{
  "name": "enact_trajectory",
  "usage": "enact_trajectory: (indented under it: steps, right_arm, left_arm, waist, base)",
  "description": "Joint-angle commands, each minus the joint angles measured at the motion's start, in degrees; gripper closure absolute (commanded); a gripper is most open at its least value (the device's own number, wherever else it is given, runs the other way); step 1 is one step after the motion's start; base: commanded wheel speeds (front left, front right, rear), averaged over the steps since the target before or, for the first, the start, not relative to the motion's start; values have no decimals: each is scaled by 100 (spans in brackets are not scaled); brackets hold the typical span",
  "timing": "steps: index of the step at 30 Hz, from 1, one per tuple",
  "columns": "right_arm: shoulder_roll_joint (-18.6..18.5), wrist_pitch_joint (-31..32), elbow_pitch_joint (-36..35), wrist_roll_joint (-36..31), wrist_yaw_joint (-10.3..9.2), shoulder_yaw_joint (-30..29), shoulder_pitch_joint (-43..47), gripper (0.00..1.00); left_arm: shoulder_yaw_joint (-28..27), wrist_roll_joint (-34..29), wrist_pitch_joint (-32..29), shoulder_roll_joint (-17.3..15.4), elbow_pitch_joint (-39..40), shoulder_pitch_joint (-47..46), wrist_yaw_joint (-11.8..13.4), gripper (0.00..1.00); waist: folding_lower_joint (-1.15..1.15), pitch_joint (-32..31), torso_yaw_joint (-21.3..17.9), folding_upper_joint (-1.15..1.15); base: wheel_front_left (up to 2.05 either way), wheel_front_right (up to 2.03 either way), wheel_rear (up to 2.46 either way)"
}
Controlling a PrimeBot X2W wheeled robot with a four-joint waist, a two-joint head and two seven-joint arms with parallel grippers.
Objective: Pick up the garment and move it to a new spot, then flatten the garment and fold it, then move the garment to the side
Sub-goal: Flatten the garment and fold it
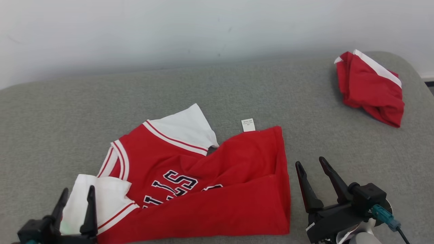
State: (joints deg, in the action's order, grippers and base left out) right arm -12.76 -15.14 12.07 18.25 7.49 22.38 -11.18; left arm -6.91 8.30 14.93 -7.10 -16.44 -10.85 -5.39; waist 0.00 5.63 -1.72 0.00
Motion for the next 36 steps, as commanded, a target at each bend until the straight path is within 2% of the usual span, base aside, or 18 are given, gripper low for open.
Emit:
enact_trajectory:
  steps: [1, 6, 14, 21, 28, 36]
  right_arm:
    - [-26, -10, -31, -40, 0, -9, -71, 0]
    - [3, -9, -62, -60, 0, -18, -124, 0]
    - [156, -9, -64, -81, 0, 0, -208, 0]
    - [268, -10, -48, -102, 0, 7, -227, 0]
    - [324, -9, -89, -103, 0, -35, -200, 0]
    - [348, -10, -77, -110, 0, -58, -172, 0]
  left_arm:
    - [-41, 66, 19, -138, -191, -189, -55, 0]
    - [3, 242, -47, -433, -636, -523, -143, 0]
    - [194, 1027, -748, -1183, -1046, -994, -199, 0]
    - [535, 1746, -1239, -1737, -1198, -1014, -203, 0]
    - [635, 1982, -1274, -1938, -1158, -894, -204, 0]
    - [756, 2364, -1455, -1933, -688, -692, -205, 0]
  waist:
    - [0, 198, -198, 0]
    - [0, 360, -372, 0]
    - [0, 499, -625, 0]
    - [0, 509, -721, 0]
    - [0, 575, -755, 0]
    - [0, 579, -654, 0]
  base:
    - [0, 0, 0]
    - [0, 0, 0]
    - [0, 0, 0]
    - [0, 0, 0]
    - [0, 0, 0]
    - [0, 0, 0]
